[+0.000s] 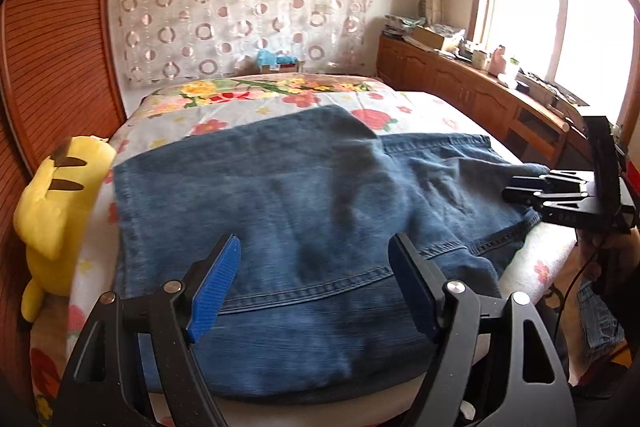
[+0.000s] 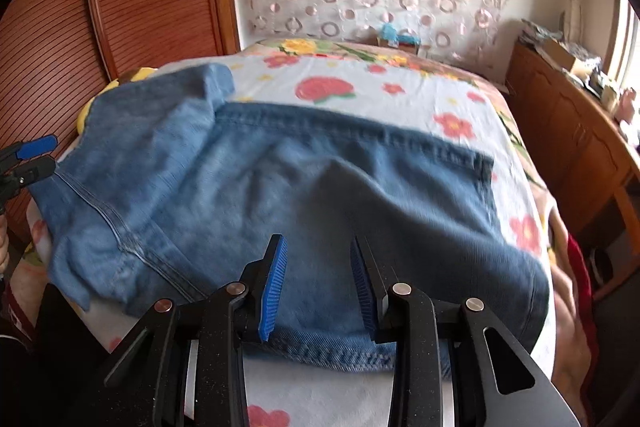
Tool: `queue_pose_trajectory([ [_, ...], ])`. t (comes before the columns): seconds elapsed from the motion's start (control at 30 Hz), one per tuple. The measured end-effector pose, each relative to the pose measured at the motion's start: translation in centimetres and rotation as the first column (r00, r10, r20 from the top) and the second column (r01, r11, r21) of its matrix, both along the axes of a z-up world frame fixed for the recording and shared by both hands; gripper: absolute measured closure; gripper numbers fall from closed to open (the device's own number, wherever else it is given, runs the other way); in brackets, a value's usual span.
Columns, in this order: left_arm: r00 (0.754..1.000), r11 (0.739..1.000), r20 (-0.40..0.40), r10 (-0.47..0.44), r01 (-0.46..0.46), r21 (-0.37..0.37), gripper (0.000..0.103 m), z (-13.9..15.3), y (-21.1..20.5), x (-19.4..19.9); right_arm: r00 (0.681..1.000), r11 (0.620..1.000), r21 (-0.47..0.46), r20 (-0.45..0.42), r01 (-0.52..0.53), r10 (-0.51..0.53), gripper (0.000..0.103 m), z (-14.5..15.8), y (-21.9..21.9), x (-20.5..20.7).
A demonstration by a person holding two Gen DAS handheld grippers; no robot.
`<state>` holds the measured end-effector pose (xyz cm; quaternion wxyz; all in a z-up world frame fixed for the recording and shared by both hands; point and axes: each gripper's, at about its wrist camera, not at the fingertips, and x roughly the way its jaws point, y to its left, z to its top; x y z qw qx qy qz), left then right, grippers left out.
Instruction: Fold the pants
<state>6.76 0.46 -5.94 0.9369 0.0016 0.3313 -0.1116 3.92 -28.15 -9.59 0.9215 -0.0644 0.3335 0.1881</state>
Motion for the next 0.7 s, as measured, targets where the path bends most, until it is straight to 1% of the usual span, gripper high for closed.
queue_pose_trajectory([
  [0.3, 0.998, 0.999, -0.037, -0.042, 0.042, 0.006, 0.026, -1.2, -2.5, 0.5, 0.999, 1.0, 0.004, -0.04, 0.016, -0.016, 0.069, -1.3, -0.5, -0.2],
  [0.47, 0.997, 0.999, -0.06, -0.052, 0.052, -0.003, 0.026, -2.0, -3.3, 0.5, 1.0, 1.0, 0.012, -0.016, 0.012, -0.012, 0.068, -1.0, -0.9, -0.6],
  [0.6, 0.994, 0.998, -0.082, -0.069, 0.069, -0.008, 0.026, -2.8, -4.1, 0.4, 1.0, 1.0, 0.026, -0.001, 0.007, -0.007, 0.063, -1.5, -1.4, -1.2],
  [0.7, 0.992, 0.997, -0.094, -0.08, 0.08, 0.003, 0.026, -3.4, -4.6, 0.1, 1.0, 1.0, 0.014, 0.015, 0.01, -0.01, 0.062, -2.5, -1.7, -1.7],
])
